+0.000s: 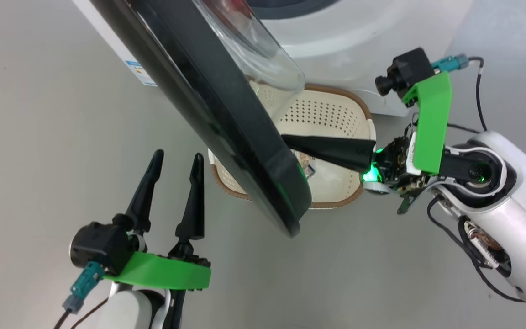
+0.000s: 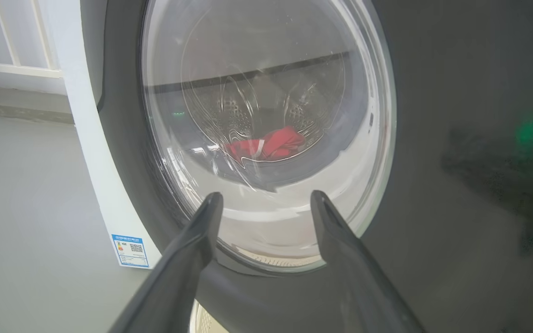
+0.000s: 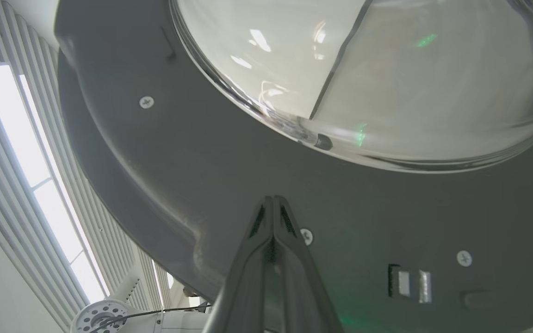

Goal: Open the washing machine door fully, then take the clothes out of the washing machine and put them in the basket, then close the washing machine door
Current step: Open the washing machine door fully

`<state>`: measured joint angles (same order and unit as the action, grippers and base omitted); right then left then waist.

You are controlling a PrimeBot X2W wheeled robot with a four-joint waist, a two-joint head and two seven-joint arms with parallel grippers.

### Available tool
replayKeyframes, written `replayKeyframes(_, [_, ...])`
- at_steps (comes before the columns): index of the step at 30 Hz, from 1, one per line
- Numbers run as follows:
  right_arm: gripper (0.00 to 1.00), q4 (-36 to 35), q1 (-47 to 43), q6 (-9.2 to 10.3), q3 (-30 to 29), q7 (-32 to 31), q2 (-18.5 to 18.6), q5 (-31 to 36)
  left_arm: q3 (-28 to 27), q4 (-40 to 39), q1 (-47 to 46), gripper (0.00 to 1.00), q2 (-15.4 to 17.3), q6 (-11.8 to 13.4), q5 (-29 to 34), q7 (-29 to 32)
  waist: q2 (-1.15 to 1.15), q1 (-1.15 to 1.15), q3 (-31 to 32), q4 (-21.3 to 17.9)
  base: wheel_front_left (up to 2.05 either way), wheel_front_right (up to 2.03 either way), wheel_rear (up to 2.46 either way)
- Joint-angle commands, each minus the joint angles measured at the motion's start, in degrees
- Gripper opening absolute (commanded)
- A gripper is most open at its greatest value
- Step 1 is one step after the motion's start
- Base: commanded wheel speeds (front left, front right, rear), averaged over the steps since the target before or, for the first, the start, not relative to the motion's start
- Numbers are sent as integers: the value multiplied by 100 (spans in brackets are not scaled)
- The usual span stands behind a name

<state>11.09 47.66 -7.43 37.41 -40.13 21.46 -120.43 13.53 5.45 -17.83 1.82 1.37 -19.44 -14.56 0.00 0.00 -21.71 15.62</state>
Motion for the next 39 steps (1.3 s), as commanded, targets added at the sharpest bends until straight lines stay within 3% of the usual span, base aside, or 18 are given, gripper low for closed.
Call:
replayKeyframes(1, [0,-177,-215,-6,90,13,-63,5,-175,-136,88,100,106,37,-62,-44,0,0,103,118,0,0,0])
replayKeyframes(39, [0,-4,-660,-6,945,162,-104,-296,-398,-163,814,100,106,81,-214,-44,0,0,1096,1477,0,0,0])
